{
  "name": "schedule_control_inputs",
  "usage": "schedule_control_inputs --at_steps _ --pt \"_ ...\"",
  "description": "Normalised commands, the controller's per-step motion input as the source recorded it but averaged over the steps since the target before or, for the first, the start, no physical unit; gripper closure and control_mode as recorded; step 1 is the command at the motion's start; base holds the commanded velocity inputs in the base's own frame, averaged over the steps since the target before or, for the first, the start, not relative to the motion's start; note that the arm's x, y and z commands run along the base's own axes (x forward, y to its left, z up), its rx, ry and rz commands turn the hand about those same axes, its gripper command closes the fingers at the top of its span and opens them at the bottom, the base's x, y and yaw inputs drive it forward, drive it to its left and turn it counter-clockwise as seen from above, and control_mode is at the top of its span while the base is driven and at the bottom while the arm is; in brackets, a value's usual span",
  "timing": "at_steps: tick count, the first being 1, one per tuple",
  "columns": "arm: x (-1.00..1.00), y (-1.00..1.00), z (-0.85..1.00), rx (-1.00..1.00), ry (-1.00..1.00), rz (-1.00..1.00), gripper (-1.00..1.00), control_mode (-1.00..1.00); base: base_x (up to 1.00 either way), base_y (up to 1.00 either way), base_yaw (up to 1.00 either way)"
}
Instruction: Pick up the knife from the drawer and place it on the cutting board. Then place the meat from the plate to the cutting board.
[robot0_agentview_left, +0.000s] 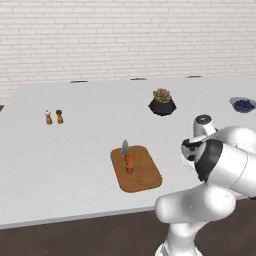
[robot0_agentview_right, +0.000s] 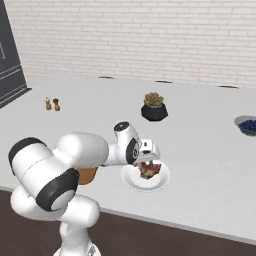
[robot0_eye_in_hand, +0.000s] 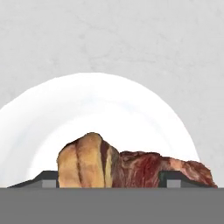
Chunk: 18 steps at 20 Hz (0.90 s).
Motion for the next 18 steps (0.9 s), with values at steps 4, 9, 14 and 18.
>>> schedule_control_inputs --at_steps 4,9,14,18 --pt "-0.22 -0.11 -0.04 -0.03 -0.03 0.00 1.00 -1.00 0.00 0.00 0.00" --pt "-0.41 -0.03 0.01 0.00 -0.07 0.00 1.00 -1.00 0.00 0.00 0.00" --pt "-0.38 0.58 0.72 0.00 -0.17 0.02 1.00 -1.00 0.00 0.00 0.00" --pt "-0.04 1.00 0.94 0.00 -0.06 0.08 1.00 -1.00 0.00 0.00 0.00"
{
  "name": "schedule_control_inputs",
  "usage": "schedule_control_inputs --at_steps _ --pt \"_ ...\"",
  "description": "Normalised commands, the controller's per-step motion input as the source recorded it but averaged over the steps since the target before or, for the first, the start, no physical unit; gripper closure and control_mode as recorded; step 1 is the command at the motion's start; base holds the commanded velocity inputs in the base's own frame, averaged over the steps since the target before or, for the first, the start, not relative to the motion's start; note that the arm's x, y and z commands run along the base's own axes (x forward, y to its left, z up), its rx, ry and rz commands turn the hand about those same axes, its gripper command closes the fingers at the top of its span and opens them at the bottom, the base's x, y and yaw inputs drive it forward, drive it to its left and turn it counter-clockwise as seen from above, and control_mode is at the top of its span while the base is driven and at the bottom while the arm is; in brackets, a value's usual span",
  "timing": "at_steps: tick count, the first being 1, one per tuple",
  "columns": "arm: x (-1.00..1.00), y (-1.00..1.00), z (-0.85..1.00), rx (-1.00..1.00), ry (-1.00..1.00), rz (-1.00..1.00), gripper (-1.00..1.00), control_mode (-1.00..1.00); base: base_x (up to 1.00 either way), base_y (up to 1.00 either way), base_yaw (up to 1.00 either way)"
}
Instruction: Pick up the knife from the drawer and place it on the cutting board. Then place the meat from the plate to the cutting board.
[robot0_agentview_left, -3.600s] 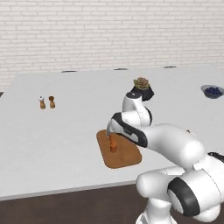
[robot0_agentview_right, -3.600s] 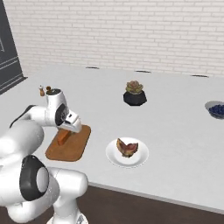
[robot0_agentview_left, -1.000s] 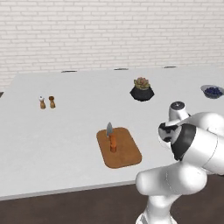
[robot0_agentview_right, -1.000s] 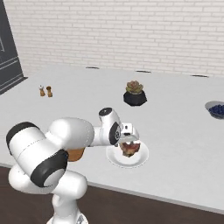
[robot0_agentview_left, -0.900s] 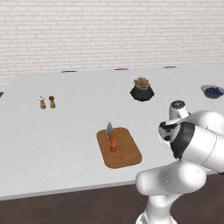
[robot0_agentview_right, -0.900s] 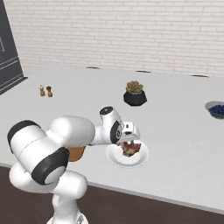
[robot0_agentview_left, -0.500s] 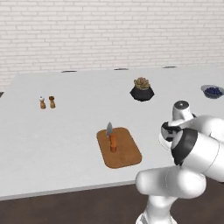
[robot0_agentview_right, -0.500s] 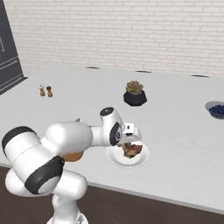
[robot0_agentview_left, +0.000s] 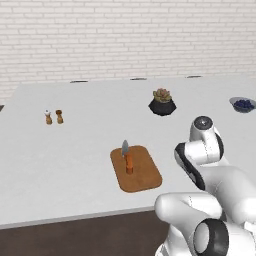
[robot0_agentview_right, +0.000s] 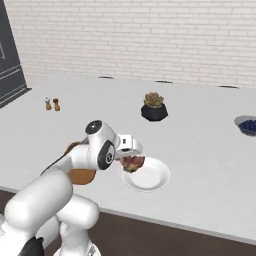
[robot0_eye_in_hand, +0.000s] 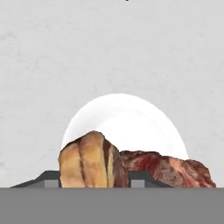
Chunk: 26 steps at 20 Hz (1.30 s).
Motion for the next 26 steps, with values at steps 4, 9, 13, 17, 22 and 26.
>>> schedule_control_inputs --at_steps 4,9,13,17,22,26 --pt "0.00 1.00 0.78 0.02 0.00 0.10 1.00 -1.00 0.00 0.00 0.00" --pt "0.00 1.00 0.54 0.10 0.03 0.10 1.00 -1.00 0.00 0.00 0.00" --pt "-0.04 1.00 0.08 0.12 0.03 0.10 1.00 -1.00 0.00 0.00 0.00" --pt "-0.20 0.88 -0.25 0.08 0.00 0.04 1.00 -1.00 0.00 0.00 0.00" --pt "0.19 0.42 -0.53 0.01 0.00 0.00 1.00 -1.00 0.00 0.00 0.00" --pt "0.47 0.23 -0.44 0.00 0.00 0.00 1.00 -1.00 0.00 0.00 0.00"
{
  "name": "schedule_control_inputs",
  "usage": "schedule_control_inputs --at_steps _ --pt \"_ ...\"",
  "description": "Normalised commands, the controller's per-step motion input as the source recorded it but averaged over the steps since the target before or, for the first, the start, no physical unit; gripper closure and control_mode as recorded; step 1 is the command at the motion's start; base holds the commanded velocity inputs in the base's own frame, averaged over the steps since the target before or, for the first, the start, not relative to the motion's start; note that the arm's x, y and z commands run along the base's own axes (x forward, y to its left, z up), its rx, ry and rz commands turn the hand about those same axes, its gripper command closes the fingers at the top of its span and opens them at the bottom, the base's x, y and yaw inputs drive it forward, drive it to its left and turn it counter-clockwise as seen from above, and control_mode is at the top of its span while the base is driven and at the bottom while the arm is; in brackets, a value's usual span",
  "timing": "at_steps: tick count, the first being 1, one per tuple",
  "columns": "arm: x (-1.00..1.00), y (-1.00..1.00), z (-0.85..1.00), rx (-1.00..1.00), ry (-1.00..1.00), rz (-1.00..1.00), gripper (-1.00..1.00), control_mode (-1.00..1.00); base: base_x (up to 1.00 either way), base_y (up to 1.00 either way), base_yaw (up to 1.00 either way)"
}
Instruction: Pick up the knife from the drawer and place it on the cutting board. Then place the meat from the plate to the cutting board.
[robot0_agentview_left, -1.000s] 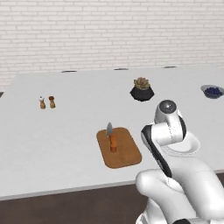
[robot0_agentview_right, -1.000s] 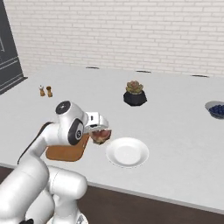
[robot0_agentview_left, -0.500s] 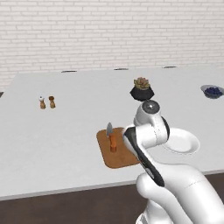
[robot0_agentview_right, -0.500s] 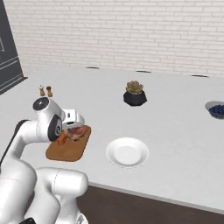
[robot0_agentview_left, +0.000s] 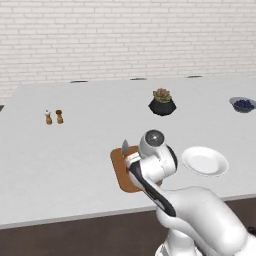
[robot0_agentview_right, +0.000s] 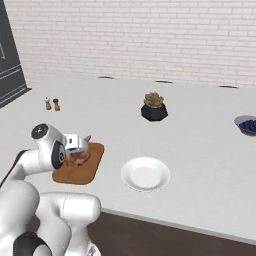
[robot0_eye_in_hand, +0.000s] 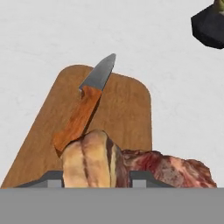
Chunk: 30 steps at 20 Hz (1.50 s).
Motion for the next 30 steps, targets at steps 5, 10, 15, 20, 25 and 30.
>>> schedule_control_inputs --at_steps 5,10,15,20,25,30 --pt "0.50 0.01 -0.28 0.00 0.01 0.00 1.00 -1.00 0.00 0.00 0.00" --pt "0.01 -0.02 -0.33 0.00 0.05 -0.03 -1.00 -1.00 0.00 0.00 0.00" --pt "0.02 0.00 -0.35 0.00 0.04 -0.01 -1.00 -1.00 0.00 0.00 0.00" --pt "-0.05 0.00 -0.02 0.03 0.00 0.00 -1.00 -1.00 0.00 0.00 0.00" --pt "-0.59 0.00 0.91 0.15 -0.07 0.00 -1.00 -1.00 0.00 0.00 0.00" --pt "-0.81 -0.11 1.00 0.20 0.00 -0.09 -1.00 -1.00 0.00 0.00 0.00"
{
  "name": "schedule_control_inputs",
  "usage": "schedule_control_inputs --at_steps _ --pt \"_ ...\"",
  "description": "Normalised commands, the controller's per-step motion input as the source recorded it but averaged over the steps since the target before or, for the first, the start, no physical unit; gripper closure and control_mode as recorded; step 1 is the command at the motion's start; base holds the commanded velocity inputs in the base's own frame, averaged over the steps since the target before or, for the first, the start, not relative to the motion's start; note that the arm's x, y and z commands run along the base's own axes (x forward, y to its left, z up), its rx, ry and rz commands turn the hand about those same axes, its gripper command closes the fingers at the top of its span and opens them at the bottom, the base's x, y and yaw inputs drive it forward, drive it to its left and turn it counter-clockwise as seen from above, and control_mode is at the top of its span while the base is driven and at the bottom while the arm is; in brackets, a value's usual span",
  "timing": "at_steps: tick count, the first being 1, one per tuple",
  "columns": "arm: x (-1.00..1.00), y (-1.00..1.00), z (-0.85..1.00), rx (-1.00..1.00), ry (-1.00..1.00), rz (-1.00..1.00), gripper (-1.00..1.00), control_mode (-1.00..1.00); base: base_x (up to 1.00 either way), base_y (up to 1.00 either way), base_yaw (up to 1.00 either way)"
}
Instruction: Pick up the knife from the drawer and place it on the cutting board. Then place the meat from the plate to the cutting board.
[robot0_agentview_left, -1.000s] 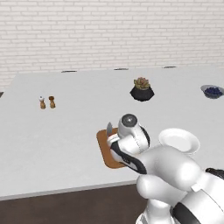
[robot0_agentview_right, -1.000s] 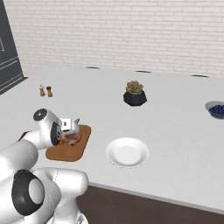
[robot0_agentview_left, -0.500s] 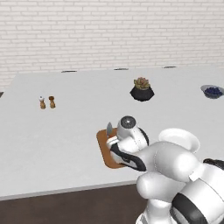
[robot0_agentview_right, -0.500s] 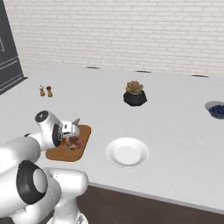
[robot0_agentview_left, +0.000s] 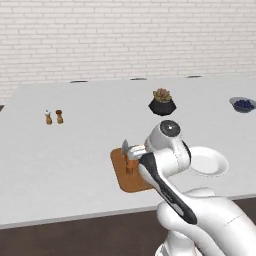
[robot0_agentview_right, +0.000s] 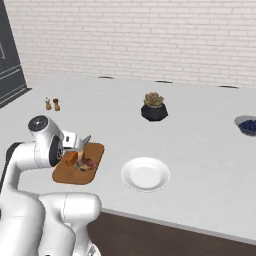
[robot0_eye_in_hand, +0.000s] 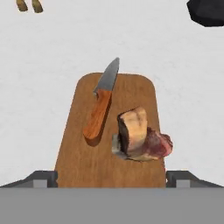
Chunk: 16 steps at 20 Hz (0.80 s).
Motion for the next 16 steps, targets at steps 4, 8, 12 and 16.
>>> schedule_control_inputs --at_steps 4,8,12,16 --pt "-1.00 -0.32 0.99 0.21 0.09 -0.14 -1.00 -1.00 0.00 0.00 0.00" --pt "-1.00 -0.23 0.93 0.24 0.23 -0.12 -1.00 -1.00 0.00 0.00 0.00" --pt "-0.94 -0.10 0.94 0.14 0.35 -0.09 -1.00 -1.00 0.00 0.00 0.00" --pt "-1.00 -0.60 0.78 0.00 0.07 -0.13 -1.00 -1.00 0.00 0.00 0.00"
